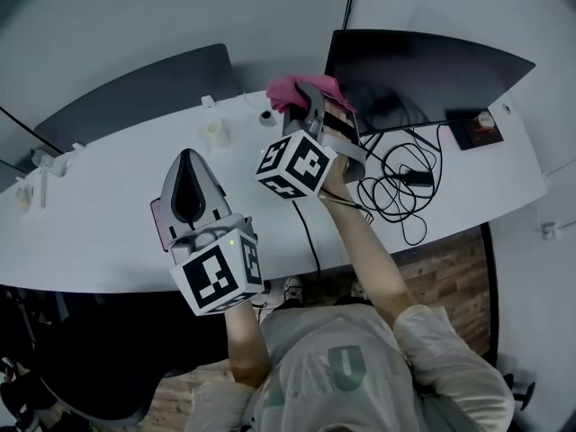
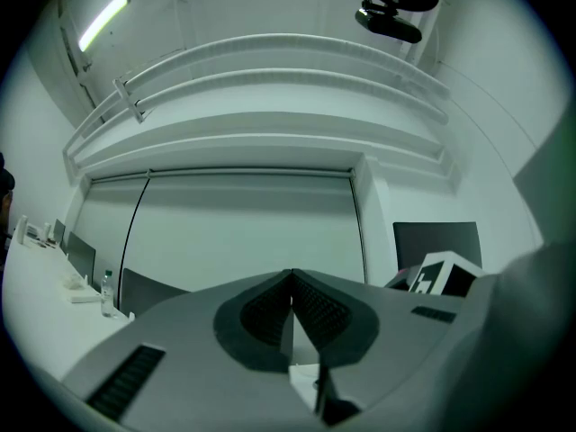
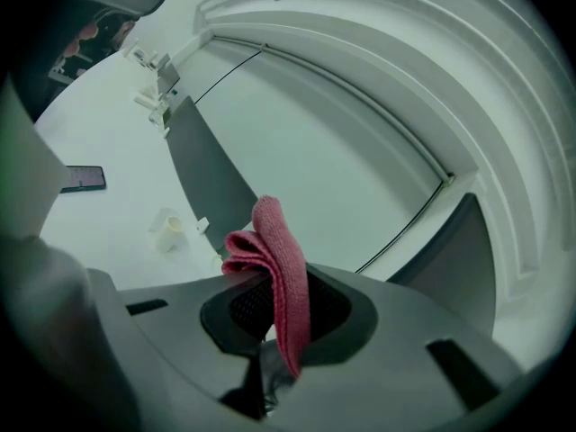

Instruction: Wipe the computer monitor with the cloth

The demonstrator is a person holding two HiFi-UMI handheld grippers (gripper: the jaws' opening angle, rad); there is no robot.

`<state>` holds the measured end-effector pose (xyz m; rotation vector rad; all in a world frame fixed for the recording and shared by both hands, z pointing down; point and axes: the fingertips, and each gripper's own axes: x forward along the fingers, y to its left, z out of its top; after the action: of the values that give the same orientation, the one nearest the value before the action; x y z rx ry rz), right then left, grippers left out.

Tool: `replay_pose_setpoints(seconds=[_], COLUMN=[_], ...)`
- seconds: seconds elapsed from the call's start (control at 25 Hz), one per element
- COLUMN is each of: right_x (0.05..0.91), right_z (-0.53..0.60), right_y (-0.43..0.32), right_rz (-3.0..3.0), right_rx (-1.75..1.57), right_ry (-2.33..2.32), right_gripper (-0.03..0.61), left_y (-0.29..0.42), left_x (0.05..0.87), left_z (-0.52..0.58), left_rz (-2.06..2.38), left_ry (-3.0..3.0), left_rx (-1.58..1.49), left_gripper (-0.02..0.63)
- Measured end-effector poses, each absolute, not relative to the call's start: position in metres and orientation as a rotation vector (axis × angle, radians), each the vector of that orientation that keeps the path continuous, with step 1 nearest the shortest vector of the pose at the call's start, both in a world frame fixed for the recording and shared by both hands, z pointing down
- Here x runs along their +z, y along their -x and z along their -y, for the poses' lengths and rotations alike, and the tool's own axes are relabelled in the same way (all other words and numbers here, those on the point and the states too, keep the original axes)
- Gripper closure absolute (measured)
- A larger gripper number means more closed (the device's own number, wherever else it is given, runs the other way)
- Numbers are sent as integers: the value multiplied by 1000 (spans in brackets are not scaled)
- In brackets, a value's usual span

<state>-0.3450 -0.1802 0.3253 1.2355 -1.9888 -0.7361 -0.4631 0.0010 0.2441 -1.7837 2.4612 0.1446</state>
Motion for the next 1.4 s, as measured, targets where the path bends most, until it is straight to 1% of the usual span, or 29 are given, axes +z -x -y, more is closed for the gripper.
replay_pose_setpoints(seconds=[0.36,0.8,1.4], right_x=[415,545,585], right_z=[177,171,163], right_y=[345,343,344], right_rz=[1947,1886,1893], right_rx=[-607,-418,-303], right_ry=[-1124,-1006,-954], right_gripper=[525,525,525], left_y=[456,450,447], left_x=[257,281,293], left_z=[3,14,20], left_rz=[-2467,-2490,-2497], left_ry=[1817,1878,1916], left_rx=[93,-13,-55], left_gripper=[598,598,598])
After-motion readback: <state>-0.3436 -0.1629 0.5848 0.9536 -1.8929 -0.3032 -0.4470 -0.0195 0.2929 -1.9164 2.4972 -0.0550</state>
